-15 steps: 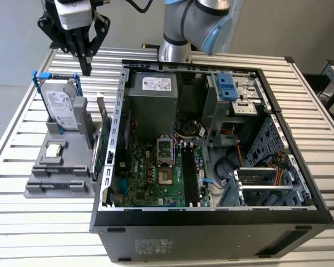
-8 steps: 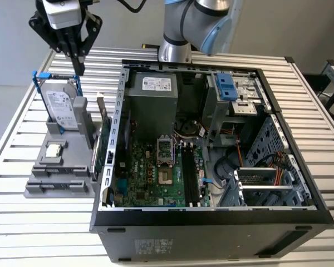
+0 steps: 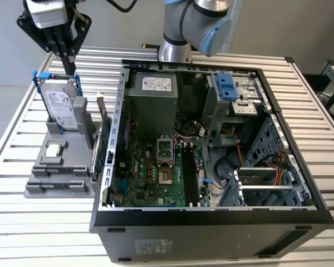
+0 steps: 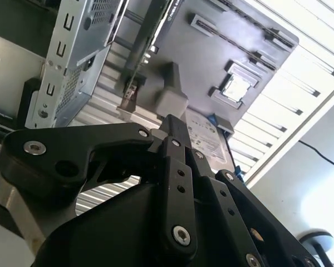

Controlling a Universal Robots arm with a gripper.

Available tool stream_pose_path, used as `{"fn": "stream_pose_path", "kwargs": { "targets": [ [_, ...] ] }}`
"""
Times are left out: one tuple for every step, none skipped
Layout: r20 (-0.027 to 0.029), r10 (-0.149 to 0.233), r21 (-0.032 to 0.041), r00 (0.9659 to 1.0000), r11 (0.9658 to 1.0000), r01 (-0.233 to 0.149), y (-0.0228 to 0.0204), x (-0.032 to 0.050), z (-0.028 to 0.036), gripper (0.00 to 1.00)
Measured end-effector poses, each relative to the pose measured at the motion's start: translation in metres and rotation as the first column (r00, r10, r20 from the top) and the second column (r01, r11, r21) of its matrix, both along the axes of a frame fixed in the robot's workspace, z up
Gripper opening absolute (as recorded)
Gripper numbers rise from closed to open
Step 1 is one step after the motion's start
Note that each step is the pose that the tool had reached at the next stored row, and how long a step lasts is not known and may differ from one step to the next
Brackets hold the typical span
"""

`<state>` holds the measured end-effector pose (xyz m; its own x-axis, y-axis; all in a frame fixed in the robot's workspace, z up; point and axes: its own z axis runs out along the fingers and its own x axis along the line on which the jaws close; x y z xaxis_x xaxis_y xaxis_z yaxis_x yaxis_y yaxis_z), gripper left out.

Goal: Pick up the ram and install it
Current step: 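Reach for the ram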

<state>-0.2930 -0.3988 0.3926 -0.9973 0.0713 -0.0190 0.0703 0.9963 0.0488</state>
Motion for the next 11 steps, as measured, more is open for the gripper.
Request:
{"fn": "stream_pose_path", "kwargs": {
  "targets": [
    [0.0, 0.0, 0.0, 1.0, 1.0, 0.0, 0.0, -0.0028, 0.0, 0.0],
    [0.0, 0.0, 0.0, 1.0, 1.0, 0.0, 0.0, -0.0055, 0.0, 0.0],
    [0.0, 0.0, 0.0, 1.0, 1.0, 0.0, 0.0, -0.0084, 0.0, 0.0],
    [0.0, 0.0, -0.0001, 1.0, 1.0, 0.0, 0.0, -0.0112, 0.0, 0.0],
    [0.0, 0.0, 0.0, 1.0, 1.0, 0.0, 0.0, -0.014, 0.0, 0.0],
    [0.0, 0.0, 0.0, 1.0, 1.0, 0.0, 0.0, -0.0168, 0.0, 0.0],
    [-0.0001, 0.0, -0.0001, 1.0, 1.0, 0.0, 0.0, -0.0194, 0.0, 0.0],
    [-0.0001, 0.0, -0.0001, 1.0, 1.0, 0.0, 0.0, -0.0221, 0.0, 0.0],
    [0.0, 0.0, 0.0, 1.0, 1.0, 0.0, 0.0, -0.0248, 0.0, 0.0],
    [0.0, 0.0, 0.0, 1.0, 1.0, 0.0, 0.0, -0.0277, 0.0, 0.0],
    [0.0, 0.0, 0.0, 1.0, 1.0, 0.0, 0.0, -0.0303, 0.0, 0.0]
  ]
}}
